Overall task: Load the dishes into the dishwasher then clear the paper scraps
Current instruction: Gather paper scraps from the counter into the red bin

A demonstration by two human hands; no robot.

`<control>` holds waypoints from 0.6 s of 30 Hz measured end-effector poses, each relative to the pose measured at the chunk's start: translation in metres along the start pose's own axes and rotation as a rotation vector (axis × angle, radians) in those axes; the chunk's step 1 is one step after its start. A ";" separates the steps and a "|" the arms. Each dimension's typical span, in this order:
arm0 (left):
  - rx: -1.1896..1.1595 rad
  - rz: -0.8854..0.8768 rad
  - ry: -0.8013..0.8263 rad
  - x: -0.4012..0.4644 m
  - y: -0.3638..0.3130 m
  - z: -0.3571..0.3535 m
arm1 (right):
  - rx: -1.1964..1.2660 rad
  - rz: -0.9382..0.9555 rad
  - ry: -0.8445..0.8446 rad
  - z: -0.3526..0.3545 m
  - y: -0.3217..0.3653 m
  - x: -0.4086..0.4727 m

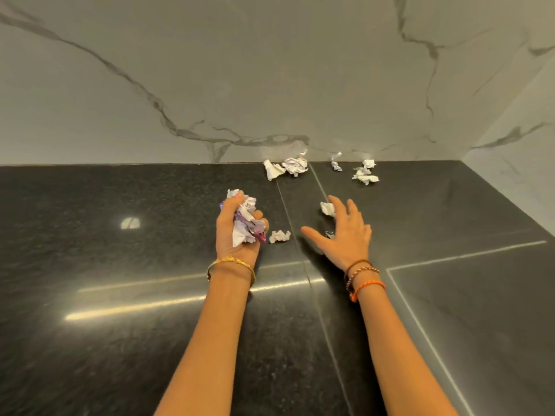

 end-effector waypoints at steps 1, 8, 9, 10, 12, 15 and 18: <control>0.019 -0.015 0.001 0.005 -0.002 0.000 | -0.086 0.058 0.014 -0.004 0.003 0.002; 0.133 -0.014 -0.044 0.020 0.009 0.007 | -0.205 0.285 0.007 -0.010 0.020 0.013; 0.147 -0.019 -0.039 0.018 0.012 0.005 | -0.140 0.302 -0.024 -0.007 0.021 0.013; 0.150 -0.030 -0.037 0.019 0.014 0.004 | -0.024 0.326 -0.081 -0.002 0.022 0.012; 0.155 -0.047 -0.054 0.018 0.017 0.003 | 0.370 0.280 -0.175 0.010 0.021 0.014; 0.164 -0.031 -0.054 0.016 0.018 0.000 | 1.119 0.125 -0.188 0.008 0.019 0.020; 0.196 0.007 -0.017 0.010 0.024 -0.008 | 1.151 0.223 -0.101 -0.006 0.045 0.009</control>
Point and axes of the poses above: each hand's wrist, its own x-axis towards the middle knuckle, its own z-axis out of the back of the hand, y = z × x, the point moved 7 cm from there along x, towards the middle knuckle, and after that the axes turned 10 degrees about x, right-handed, at the moved point
